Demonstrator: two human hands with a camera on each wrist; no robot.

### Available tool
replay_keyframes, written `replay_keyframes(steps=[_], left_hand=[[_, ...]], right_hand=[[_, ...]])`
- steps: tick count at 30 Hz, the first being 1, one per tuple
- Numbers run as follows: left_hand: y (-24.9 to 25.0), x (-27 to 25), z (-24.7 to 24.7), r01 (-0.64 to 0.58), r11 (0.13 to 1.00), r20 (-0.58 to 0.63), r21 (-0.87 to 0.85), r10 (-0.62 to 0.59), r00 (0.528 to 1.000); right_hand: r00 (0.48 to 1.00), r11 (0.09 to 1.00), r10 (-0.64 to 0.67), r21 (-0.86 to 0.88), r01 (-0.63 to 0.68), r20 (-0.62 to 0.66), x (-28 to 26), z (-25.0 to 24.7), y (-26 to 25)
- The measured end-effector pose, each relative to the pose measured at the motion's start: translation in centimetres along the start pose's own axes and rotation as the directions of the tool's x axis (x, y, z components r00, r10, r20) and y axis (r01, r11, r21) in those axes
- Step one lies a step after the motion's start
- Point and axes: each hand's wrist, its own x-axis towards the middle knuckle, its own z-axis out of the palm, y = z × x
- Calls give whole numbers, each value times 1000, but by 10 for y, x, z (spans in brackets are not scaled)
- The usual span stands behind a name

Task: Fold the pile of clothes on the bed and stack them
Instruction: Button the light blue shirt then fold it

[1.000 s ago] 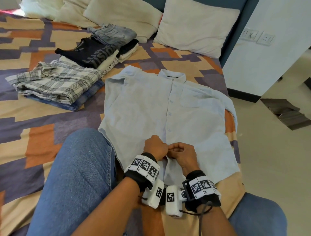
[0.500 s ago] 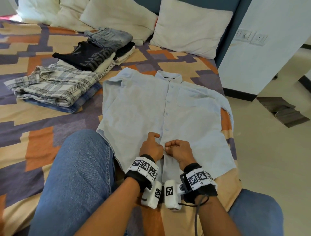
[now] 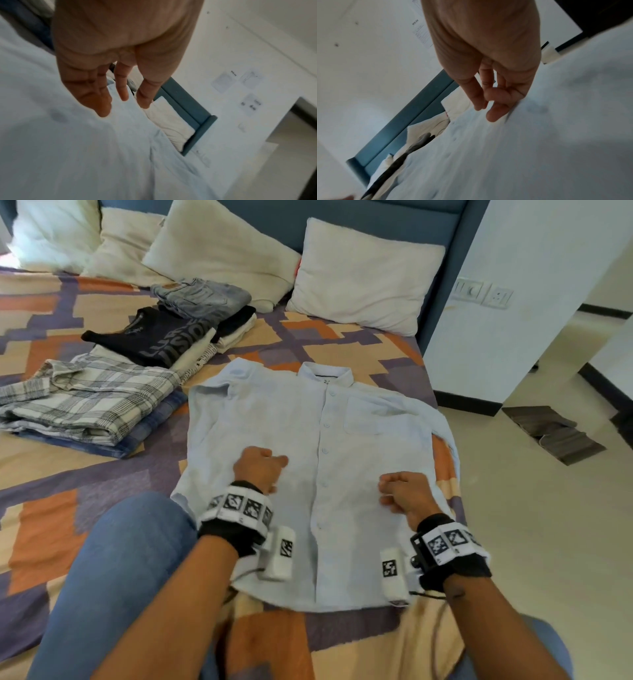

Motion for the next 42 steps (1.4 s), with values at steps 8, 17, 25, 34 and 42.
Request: replay_keyframes(steps=[8,17,25,34,42], left_hand=[[47,114,-44,17,757,-194,653,145,970],[26,180,-34,155,778,-251,609,4,968],[53,137,-81,73,754,-271,653,143,952],[50,68,-125,-130,288,58,949,245,968],[70,35,-24,-539,499,556,679,131,821]], right_hand=[[969,982,-12,-188,-36,-246,118,-51,-30],[961,833,-87,-549,-75,-263,175,-47,6],[910,993,-102,11,116,-403,107,-70,-34],[996,320,37,-944,-85,-77,28,-99,-51],[886,453,-36,-783,427,462,14,-19,-71]])
